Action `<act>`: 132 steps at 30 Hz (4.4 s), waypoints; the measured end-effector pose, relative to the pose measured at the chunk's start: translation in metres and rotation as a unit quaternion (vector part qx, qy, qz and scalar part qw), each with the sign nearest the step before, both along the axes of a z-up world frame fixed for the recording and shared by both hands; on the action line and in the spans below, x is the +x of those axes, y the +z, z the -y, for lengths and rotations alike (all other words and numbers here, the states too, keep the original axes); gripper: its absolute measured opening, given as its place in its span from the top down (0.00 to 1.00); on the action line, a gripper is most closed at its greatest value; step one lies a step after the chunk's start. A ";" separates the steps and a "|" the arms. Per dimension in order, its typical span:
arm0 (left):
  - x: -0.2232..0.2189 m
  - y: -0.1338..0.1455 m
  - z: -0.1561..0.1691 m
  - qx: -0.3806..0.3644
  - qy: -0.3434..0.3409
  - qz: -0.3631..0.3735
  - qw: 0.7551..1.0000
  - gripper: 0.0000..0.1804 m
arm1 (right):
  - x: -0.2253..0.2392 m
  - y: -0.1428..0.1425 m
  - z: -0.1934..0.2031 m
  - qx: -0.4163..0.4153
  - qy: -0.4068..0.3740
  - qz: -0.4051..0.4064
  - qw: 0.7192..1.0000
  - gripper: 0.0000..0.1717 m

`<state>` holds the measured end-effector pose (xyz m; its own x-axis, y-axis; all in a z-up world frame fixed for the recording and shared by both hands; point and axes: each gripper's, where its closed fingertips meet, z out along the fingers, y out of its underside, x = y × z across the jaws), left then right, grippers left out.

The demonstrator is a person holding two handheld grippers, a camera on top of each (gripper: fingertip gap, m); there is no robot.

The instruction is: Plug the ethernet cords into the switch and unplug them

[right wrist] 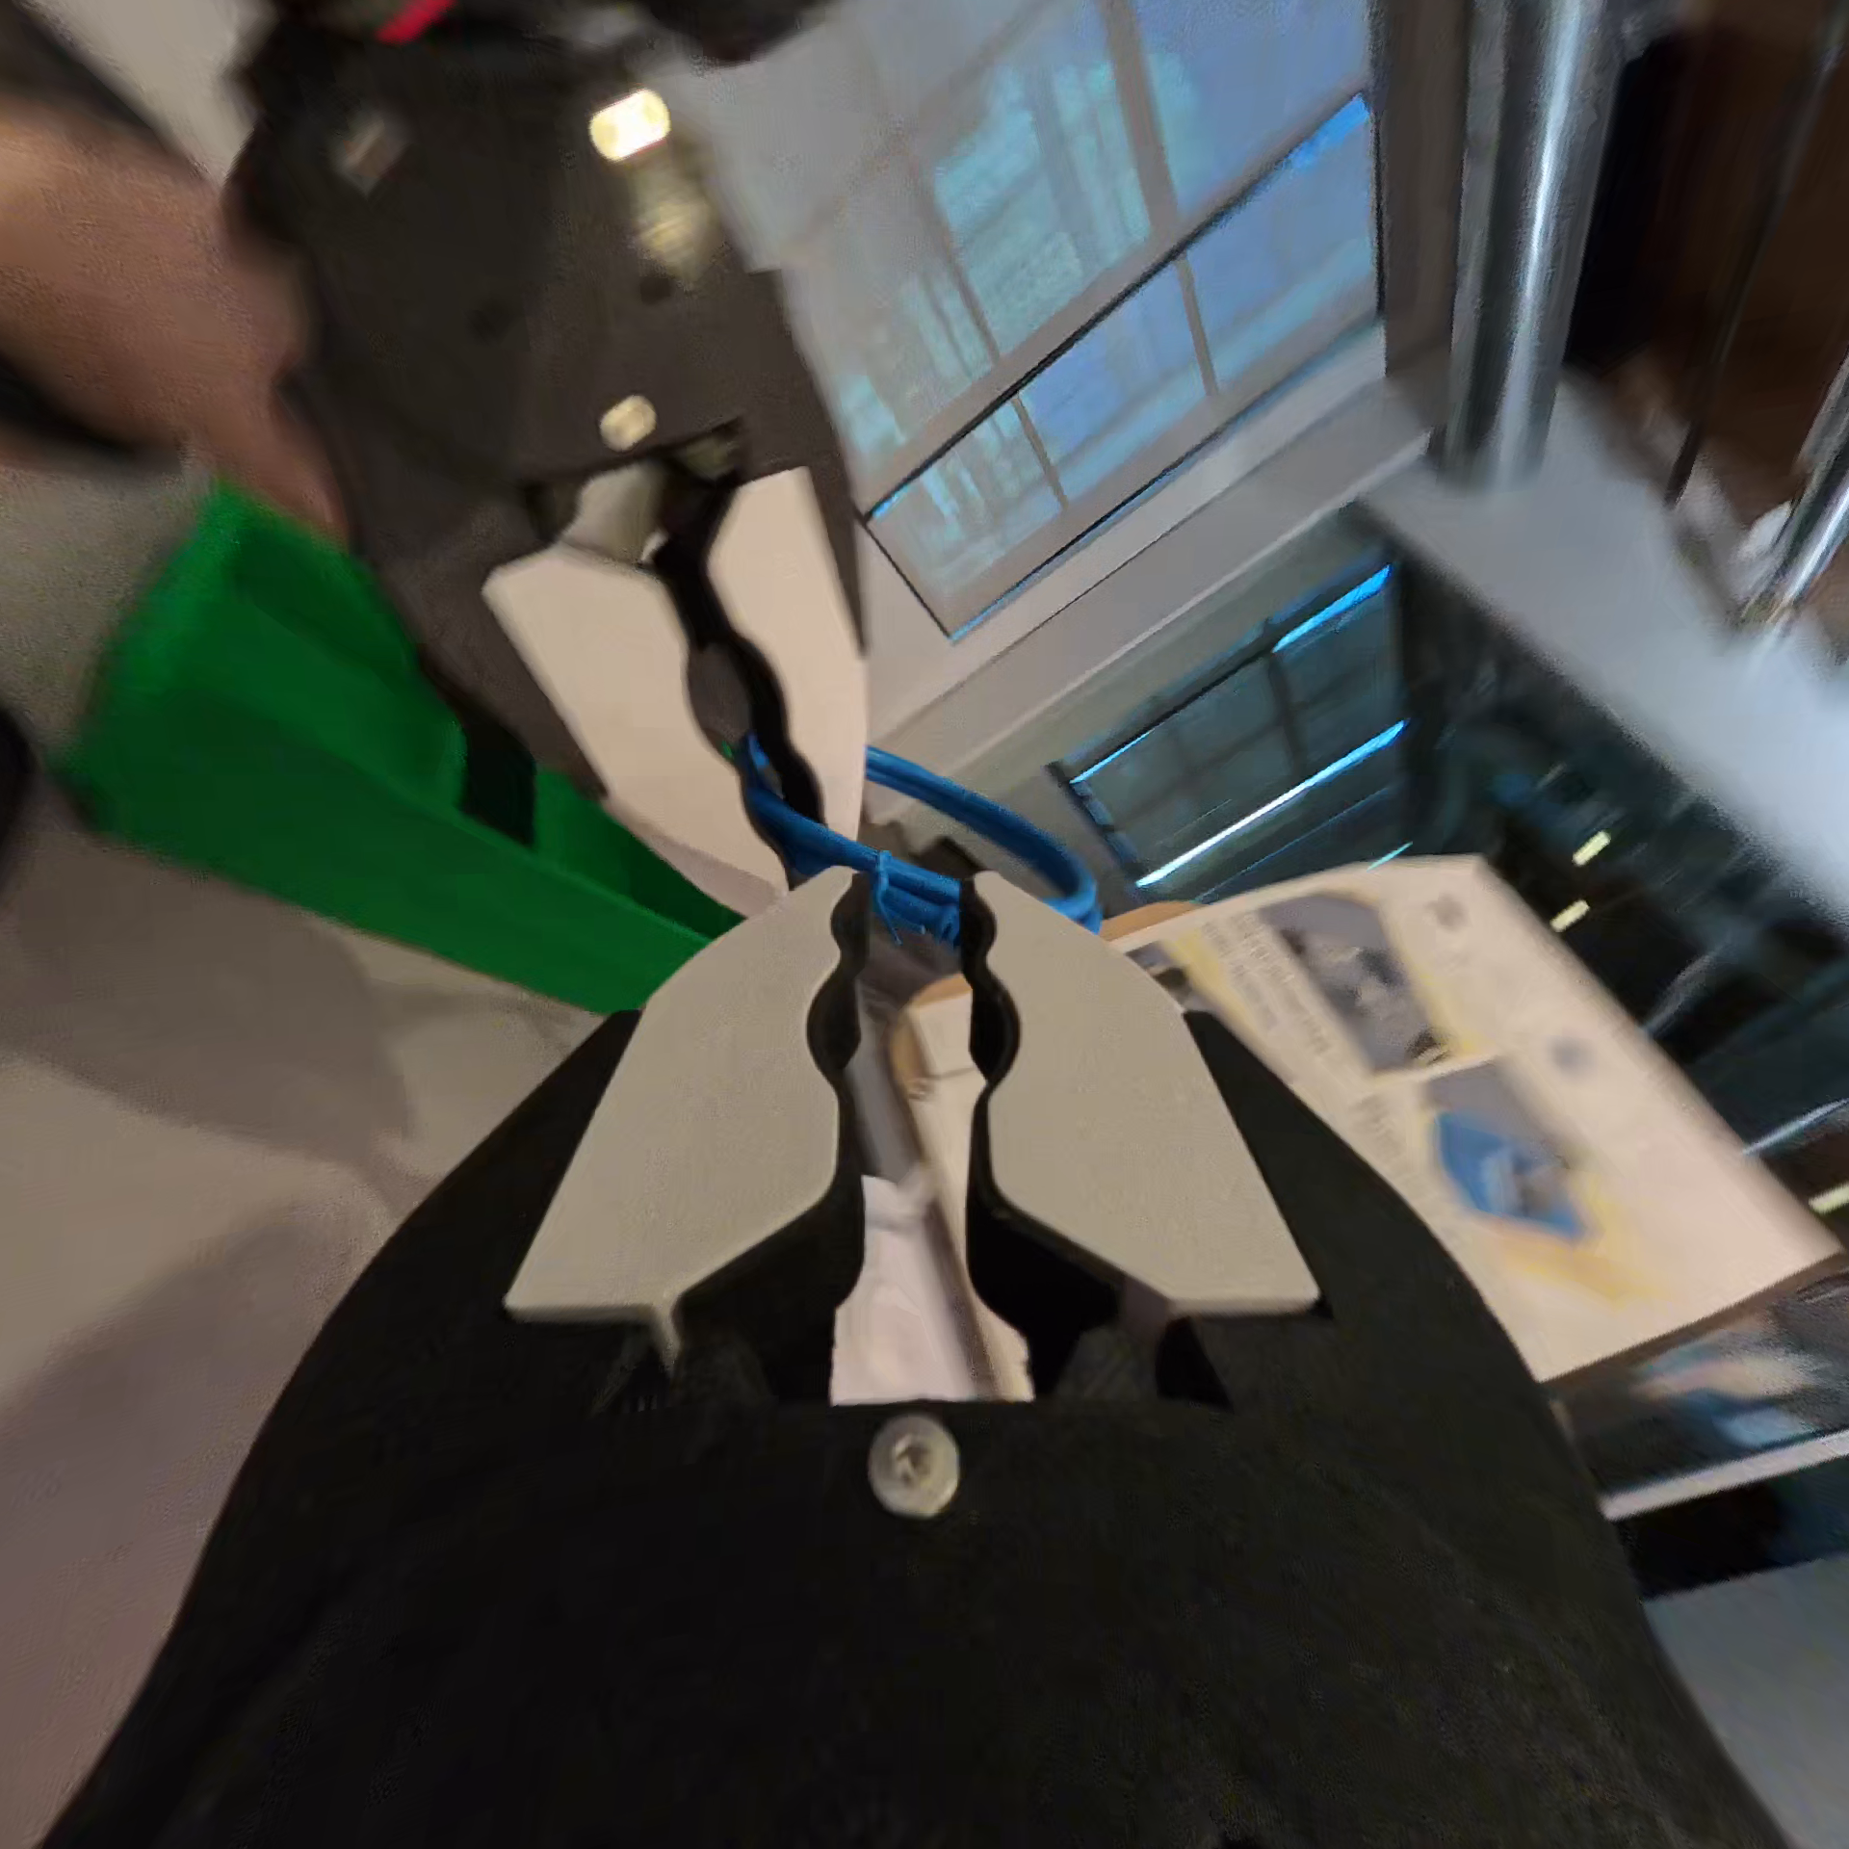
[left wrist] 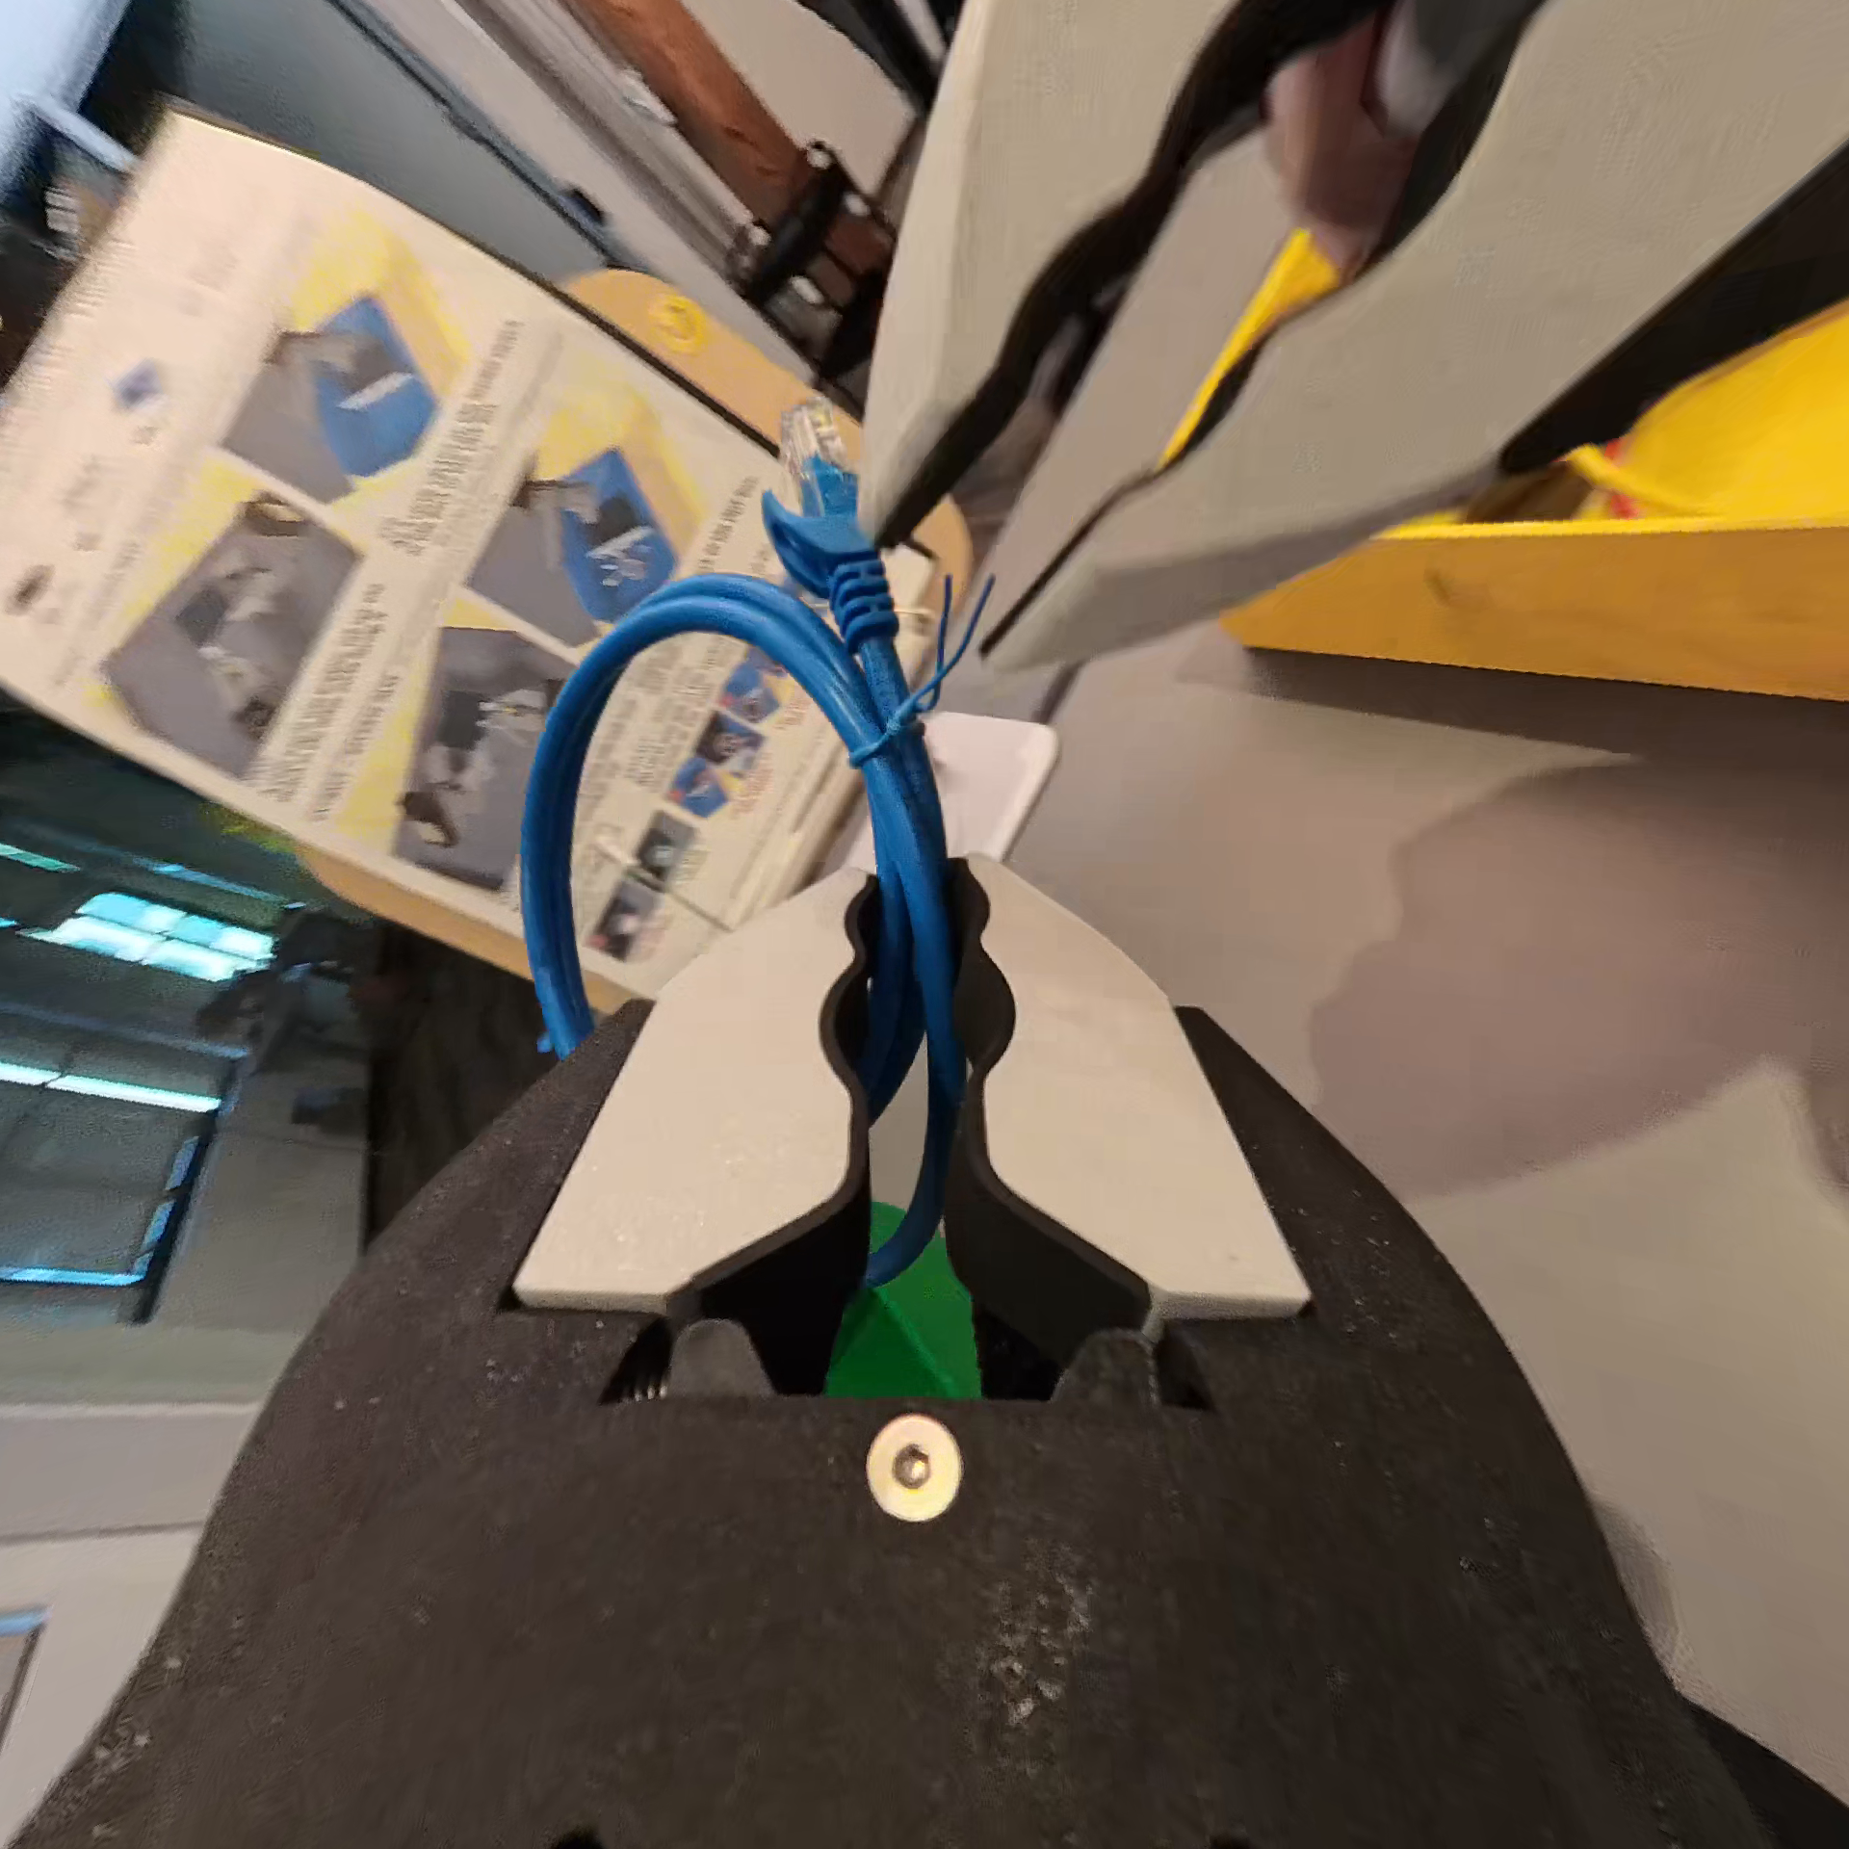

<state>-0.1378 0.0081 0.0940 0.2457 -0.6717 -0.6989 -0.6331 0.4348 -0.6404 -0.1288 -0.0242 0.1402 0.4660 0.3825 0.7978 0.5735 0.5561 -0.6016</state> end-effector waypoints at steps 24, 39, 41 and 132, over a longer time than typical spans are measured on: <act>-0.003 0.054 -0.002 0.309 0.108 0.055 0.943 0.94 | -0.007 0.021 -0.002 -0.499 0.284 -0.464 0.675 0.97; -0.003 0.046 -0.014 0.336 0.129 0.020 0.933 0.94 | 0.003 0.016 -0.014 -0.538 0.284 -0.498 0.617 0.90; -0.003 0.046 -0.014 0.339 0.129 0.019 0.932 0.94 | 0.002 0.015 -0.014 -0.544 0.283 -0.497 0.614 0.91; 0.000 0.029 -0.029 0.131 0.117 0.111 0.978 0.94 | -0.013 0.009 -0.027 -0.234 0.063 -0.429 0.870 0.93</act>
